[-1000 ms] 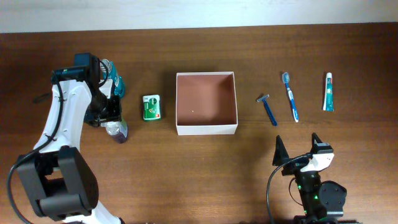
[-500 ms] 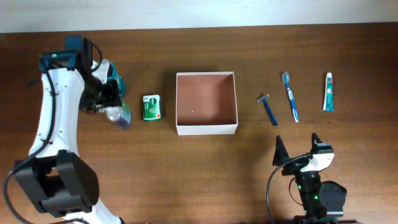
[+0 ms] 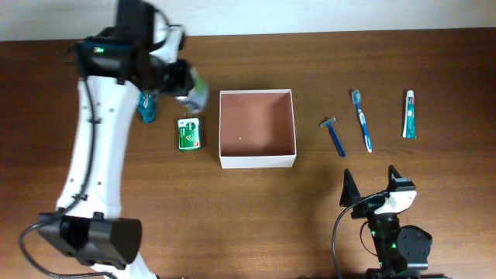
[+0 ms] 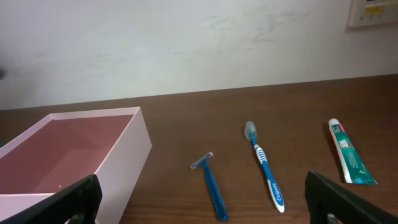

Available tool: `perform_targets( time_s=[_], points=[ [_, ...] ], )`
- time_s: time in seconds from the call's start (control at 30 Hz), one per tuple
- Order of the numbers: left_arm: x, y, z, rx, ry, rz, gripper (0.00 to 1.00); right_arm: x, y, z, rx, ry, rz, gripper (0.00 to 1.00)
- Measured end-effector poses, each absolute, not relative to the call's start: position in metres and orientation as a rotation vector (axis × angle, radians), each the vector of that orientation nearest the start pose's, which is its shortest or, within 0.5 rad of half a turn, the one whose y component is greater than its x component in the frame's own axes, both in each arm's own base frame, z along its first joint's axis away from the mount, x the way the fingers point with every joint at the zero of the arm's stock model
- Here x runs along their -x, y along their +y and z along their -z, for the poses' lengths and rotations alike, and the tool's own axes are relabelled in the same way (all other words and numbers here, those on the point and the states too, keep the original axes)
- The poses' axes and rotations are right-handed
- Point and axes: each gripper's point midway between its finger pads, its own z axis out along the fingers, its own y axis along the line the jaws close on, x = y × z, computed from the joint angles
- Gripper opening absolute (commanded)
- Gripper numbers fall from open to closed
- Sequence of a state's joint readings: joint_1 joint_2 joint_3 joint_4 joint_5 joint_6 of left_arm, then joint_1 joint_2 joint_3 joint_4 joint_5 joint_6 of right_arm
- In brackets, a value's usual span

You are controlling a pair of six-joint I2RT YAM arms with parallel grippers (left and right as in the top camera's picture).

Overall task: Pack container
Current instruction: 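Lift the soap bottle and carry it into the pink box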

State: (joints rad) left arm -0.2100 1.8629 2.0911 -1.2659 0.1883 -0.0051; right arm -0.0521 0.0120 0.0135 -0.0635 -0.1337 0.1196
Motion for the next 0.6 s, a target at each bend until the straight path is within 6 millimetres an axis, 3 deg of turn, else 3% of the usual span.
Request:
perform_targets(
  time_s=[0.17, 0.27, 0.4, 0.6],
  points=[
    [-0.431, -0.181, -0.278, -0.484, 2.492, 0.349, 0.11, -0.246, 0.010, -0.162, -0.037, 1.634, -0.161, 0.99],
    [-0.434, -0.201, -0.273, -0.532, 2.470, 0.323, 0.12, -0.246, 0.010, -0.162, -0.037, 1.634, -0.160, 0.99],
    [-0.438, -0.219, -0.245, -0.580, 2.513, 0.285, 0.11, -0.246, 0.010, -0.162, -0.038, 1.634, -0.161, 0.99],
    [-0.451, -0.224, -0.184, -0.598, 2.637, 0.229, 0.11, -0.246, 0.010, -0.162, -0.037, 1.635, -0.161, 0.99]
  ],
)
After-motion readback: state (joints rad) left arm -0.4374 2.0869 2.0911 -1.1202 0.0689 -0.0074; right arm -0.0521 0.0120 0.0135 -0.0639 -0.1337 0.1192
